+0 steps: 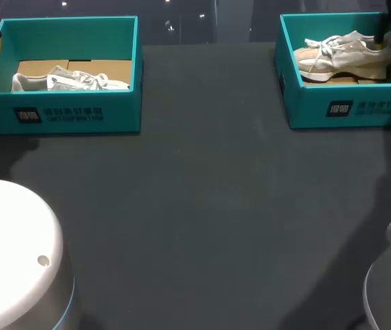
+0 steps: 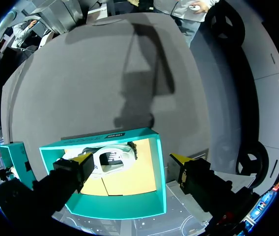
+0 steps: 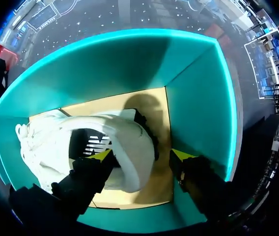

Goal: Take the shoe out of the shoebox, open the shoe tongue, remove and reinsert the insole, then place the shoe into the shoebox

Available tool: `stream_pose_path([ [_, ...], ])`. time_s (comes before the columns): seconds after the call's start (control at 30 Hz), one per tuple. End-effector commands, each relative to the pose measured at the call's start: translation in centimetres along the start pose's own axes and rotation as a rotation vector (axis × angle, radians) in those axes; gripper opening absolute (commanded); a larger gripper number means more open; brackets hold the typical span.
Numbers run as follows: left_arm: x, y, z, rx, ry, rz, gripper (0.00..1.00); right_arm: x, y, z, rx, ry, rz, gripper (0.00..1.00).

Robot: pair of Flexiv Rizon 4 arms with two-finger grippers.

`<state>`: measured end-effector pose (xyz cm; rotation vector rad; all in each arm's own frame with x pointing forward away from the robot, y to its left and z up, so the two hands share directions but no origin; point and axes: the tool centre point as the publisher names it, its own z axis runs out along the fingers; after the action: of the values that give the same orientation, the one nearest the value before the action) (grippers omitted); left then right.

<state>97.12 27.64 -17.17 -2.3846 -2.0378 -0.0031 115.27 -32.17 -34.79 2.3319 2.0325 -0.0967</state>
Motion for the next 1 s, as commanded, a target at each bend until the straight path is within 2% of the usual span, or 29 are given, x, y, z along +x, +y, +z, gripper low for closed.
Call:
stream_pose_path([
  [0.03,0.0,-0.1,0.0,-0.001,0.003,0.0,1.0,-0.1,1.0,1.2,0.042,0.014,-0.006,0.75],
  [0.23,0.0,-0.1,0.0,-0.001,0.003,0.0,1.0,0.1,0.9,2.0,0.056,0.028,-0.015,0.74],
  [0.33,0.0,-0.1,0.0,-0.001,0.003,0.0,1.0,0.2,0.9,2.3,0.062,0.033,-0.018,0.69],
  [0.37,0.0,-0.1,0.0,-0.001,0.003,0.0,1.0,0.2,0.9,2.3,0.064,0.034,-0.019,0.65],
  [0.43,0.0,-0.1,0.0,-0.001,0.003,0.0,1.0,0.4,0.8,2.4,0.066,0.036,-0.02,0.47],
  [0.5,0.0,-0.1,0.0,-0.001,0.003,0.0,1.0,0.6,0.7,2.4,0.067,0.038,-0.021,0.39],
  [0.53,0.0,-0.1,0.0,-0.001,0.003,0.0,1.0,0.7,0.6,2.3,0.067,0.038,-0.021,0.31],
  [0.57,0.0,-0.1,0.0,-0.001,0.003,0.0,1.0,0.8,0.6,2.2,0.066,0.038,-0.022,0.17],
  [0.63,0.0,-0.1,0.0,-0.001,0.003,0.0,1.0,0.9,0.5,2.2,0.065,0.037,-0.023,0.0],
  [0.87,0.0,-0.1,0.0,-0.001,0.003,0.0,1.0,1.0,0.3,1.9,0.063,0.031,-0.027,0.0],
  [1.0,0.0,-0.1,0.0,-0.001,0.003,0.0,1.0,0.5,0.2,1.1,0.029,0.05,-0.041,0.0],
])
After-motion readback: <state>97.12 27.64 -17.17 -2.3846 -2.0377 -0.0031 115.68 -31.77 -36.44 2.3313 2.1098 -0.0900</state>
